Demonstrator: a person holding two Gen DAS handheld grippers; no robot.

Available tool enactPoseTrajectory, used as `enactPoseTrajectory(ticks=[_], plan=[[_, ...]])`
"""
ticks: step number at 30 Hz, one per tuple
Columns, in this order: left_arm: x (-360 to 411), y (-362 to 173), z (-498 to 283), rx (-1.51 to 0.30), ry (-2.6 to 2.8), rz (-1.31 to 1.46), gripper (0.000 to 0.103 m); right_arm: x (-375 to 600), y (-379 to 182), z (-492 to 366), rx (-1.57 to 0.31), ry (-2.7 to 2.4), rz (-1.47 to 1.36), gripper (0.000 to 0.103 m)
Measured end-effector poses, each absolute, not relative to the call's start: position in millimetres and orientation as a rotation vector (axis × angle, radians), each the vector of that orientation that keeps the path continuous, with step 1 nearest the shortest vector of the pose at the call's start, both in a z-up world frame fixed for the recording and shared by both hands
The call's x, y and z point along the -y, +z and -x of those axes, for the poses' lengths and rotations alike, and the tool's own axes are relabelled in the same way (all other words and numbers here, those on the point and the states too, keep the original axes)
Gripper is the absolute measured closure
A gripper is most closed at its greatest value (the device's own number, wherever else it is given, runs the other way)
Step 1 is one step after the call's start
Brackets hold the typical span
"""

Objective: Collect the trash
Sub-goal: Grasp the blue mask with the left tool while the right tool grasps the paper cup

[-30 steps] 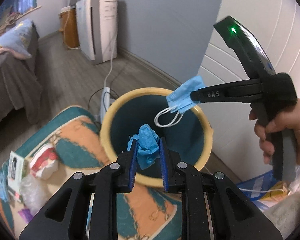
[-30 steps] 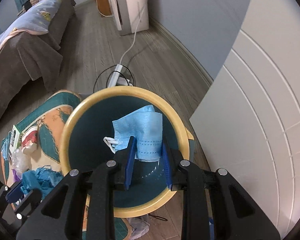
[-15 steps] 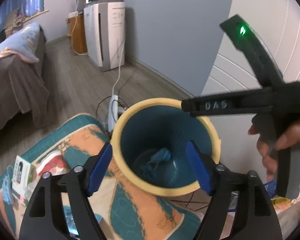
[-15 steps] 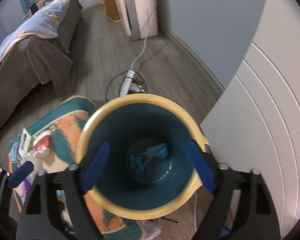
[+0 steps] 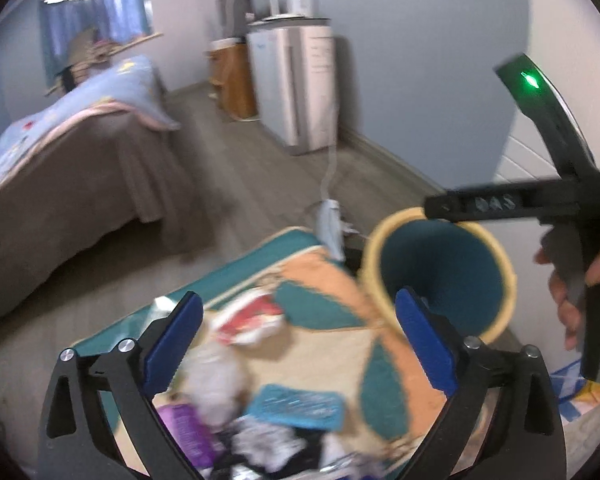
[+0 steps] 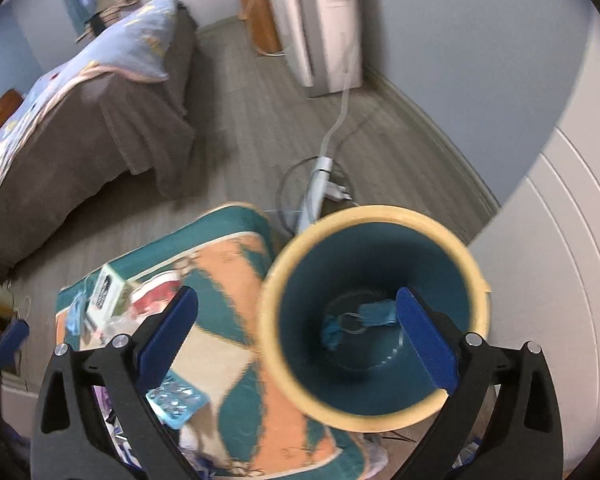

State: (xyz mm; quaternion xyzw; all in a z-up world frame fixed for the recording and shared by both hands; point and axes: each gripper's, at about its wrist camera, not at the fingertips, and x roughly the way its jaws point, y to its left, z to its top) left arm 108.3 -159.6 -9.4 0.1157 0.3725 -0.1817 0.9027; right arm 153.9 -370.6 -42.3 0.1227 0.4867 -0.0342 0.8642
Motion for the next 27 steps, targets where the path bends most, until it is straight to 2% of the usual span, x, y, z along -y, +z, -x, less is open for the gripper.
enactPoseTrajectory(ticks=[8, 12, 15, 22, 27], plan=[[51, -13, -120, -0.784, -0.181, -0.039, 0.007, 308, -66, -167, -1.071, 0.018, -0.149, 0.006], [9, -19, -125, -0.790, -0.097, -0.033, 0.007, 290, -85, -174, -1.085, 0.037, -0.140, 0.006], [-25, -31, -134, -0.809, -0.051, -0.046, 0.006, 268, -103, -189, -1.142, 0.050, -0.119, 0.006], [-90, -70, -168, -0.913, 0.056, 0.011, 0.006, 210, -119, -210, -1.135, 0.113, 0.025, 0.006], [-111, -84, -183, -0.935, 0.070, 0.052, 0.006, 190, -132, -226, -1.150, 0.132, 0.056, 0.006]])
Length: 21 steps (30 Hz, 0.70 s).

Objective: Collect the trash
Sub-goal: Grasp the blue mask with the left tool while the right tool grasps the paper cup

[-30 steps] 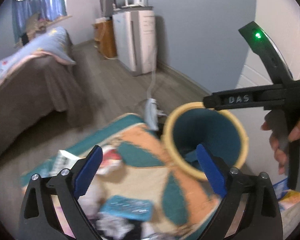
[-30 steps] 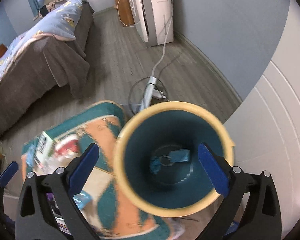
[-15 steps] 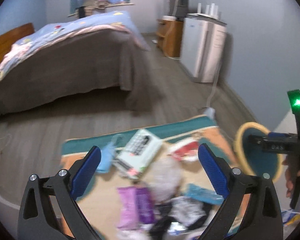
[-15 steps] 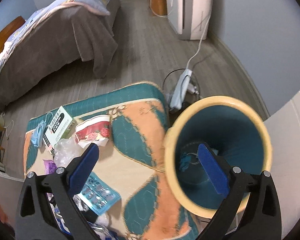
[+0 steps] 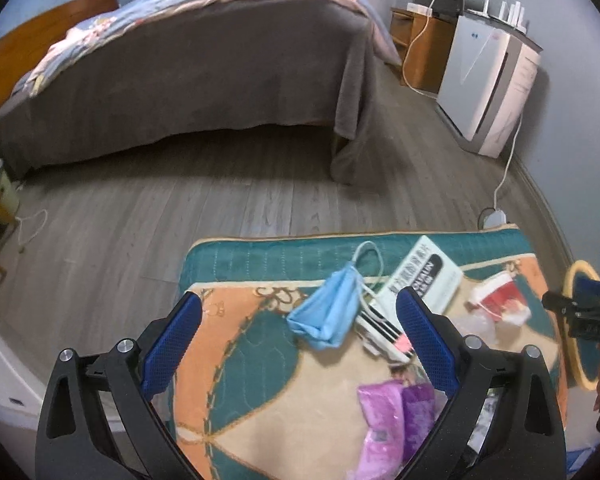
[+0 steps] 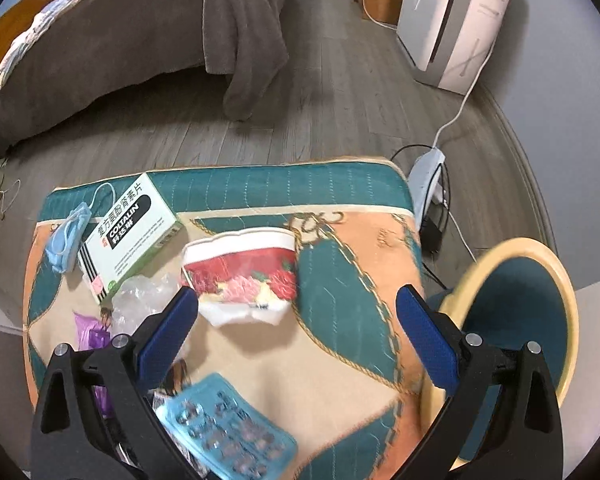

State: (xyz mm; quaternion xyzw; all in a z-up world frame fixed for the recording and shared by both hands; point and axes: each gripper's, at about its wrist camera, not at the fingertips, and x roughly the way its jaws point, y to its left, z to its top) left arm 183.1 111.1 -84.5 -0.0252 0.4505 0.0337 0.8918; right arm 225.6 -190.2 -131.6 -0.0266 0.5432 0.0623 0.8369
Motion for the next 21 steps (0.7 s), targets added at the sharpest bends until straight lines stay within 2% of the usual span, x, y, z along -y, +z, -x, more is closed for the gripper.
enactPoseTrajectory(ticks=[6, 21], plan=[[-104, -117, -203, -1.001, 0.042, -0.085, 0.006, 179, -150, -246, -1.195, 0.120, 0.028, 0.006], [-87, -176, -247, -1.158, -0.044, -0.161, 0.007, 159, -200, -270, -1.331, 0.153, 0.020, 0.006]])
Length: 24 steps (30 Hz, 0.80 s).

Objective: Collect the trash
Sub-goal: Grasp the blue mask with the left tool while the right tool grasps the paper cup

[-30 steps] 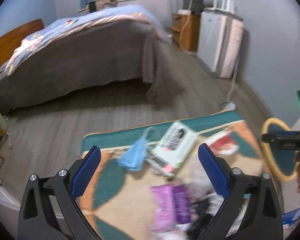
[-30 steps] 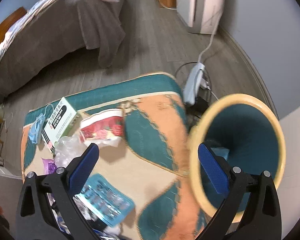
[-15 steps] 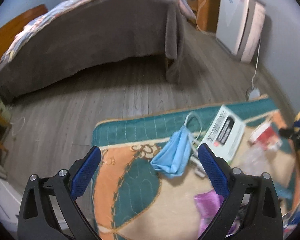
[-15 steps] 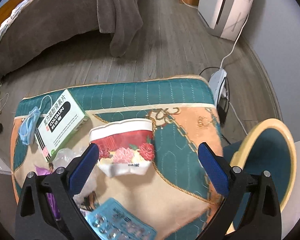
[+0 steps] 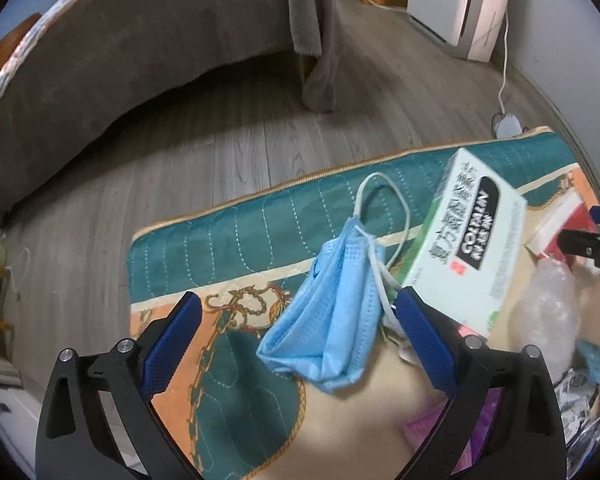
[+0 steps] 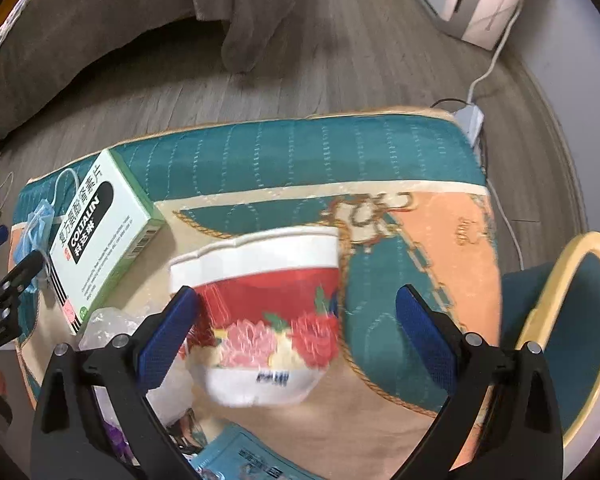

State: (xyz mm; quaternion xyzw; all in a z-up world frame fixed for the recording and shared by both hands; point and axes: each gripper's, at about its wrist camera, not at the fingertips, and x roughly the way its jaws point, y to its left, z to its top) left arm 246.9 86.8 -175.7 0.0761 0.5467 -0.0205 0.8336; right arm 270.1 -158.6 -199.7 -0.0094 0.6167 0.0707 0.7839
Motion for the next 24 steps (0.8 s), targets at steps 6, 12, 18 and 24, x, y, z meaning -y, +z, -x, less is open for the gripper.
enactPoseTrajectory(ticks=[6, 12, 18, 24], plan=[[-91, -182, -255, -1.177, -0.092, -0.103, 0.011, 154, -207, -272, -1.375, 0.215, -0.032, 0.006], [-92, -188, -253, -1.236, -0.116, -0.065, 0.051, 150, -201, -264, -1.378, 0.273, -0.022, 0.038], [-83, -180, -239, -1.232, -0.141, -0.117, 0.078, 151, -186, -248, -1.348, 0.304, -0.020, 0.078], [-75, -159, -219, -1.171, -0.130, -0.156, 0.080, 158, -167, -229, -1.305, 0.317, -0.030, 0.092]])
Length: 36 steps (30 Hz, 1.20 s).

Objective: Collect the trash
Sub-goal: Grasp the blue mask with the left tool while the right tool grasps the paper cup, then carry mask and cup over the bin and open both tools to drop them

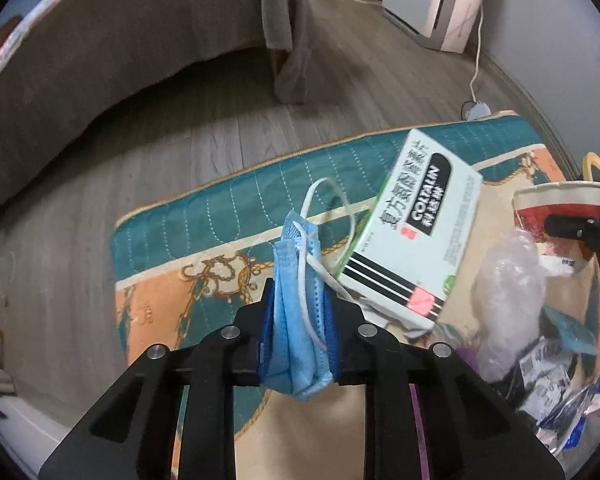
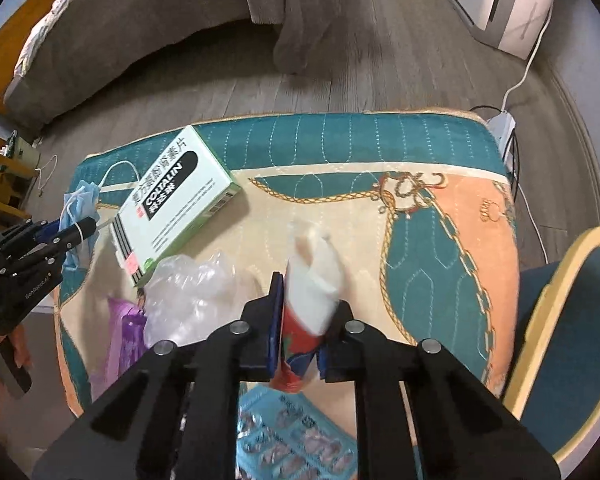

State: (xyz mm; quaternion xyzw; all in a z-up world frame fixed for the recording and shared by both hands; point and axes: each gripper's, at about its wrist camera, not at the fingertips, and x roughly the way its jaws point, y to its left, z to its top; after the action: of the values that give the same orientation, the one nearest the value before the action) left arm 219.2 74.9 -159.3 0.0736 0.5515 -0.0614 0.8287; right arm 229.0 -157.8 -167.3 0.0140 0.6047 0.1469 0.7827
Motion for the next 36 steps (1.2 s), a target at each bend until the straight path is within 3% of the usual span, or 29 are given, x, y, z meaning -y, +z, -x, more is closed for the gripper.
enactPoseTrajectory(ticks=[19, 36], plan=[[-4, -68, -157, -0.950, -0.165, -0.224, 0.080, 217, -78, -182, -1.118, 0.284, -0.085, 0.093], [70, -39, -132, -0.901, -0.271, -0.202, 0.080, 308, -40, -158, -1.044, 0.194, -0.171, 0.093]])
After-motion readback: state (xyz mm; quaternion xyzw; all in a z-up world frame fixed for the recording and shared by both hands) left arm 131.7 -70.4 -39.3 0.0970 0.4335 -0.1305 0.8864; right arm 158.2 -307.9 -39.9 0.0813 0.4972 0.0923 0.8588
